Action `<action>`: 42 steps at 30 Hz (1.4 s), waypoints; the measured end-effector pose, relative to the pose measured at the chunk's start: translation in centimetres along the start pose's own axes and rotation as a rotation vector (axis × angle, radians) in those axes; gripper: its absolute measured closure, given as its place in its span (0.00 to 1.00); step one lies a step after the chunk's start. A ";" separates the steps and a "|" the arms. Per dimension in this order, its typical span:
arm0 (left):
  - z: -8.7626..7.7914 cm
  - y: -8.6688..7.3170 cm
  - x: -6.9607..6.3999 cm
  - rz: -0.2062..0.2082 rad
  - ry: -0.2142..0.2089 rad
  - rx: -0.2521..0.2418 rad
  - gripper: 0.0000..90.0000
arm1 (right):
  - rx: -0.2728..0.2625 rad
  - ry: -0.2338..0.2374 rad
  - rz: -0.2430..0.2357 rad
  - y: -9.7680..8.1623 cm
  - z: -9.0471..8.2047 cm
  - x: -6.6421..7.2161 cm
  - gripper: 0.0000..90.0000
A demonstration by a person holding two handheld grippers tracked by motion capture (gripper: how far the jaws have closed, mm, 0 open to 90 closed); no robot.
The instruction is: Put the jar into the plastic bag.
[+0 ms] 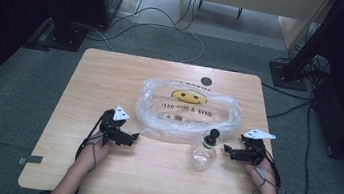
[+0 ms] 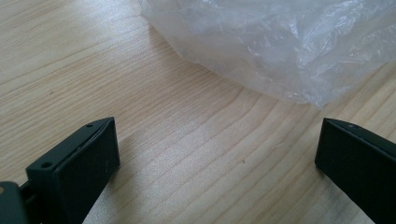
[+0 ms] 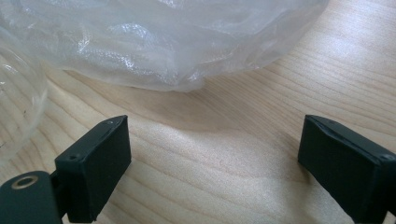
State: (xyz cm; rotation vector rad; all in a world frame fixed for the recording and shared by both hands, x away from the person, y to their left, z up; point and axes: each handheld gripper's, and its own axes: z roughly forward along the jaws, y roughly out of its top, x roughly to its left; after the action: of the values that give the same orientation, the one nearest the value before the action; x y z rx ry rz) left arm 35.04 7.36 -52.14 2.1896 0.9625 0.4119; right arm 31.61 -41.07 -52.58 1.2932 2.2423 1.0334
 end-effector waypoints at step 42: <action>0.0 0.0 0.0 -0.001 0.001 0.000 0.00 | 0.032 -0.014 -0.033 0.2 0.5 0.5 0.01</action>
State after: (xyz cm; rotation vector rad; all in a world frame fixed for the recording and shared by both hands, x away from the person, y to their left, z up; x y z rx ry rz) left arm 35.02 7.35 -52.14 2.1891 0.9640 0.4127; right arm 31.75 -40.35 -52.70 1.2674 2.2706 0.9777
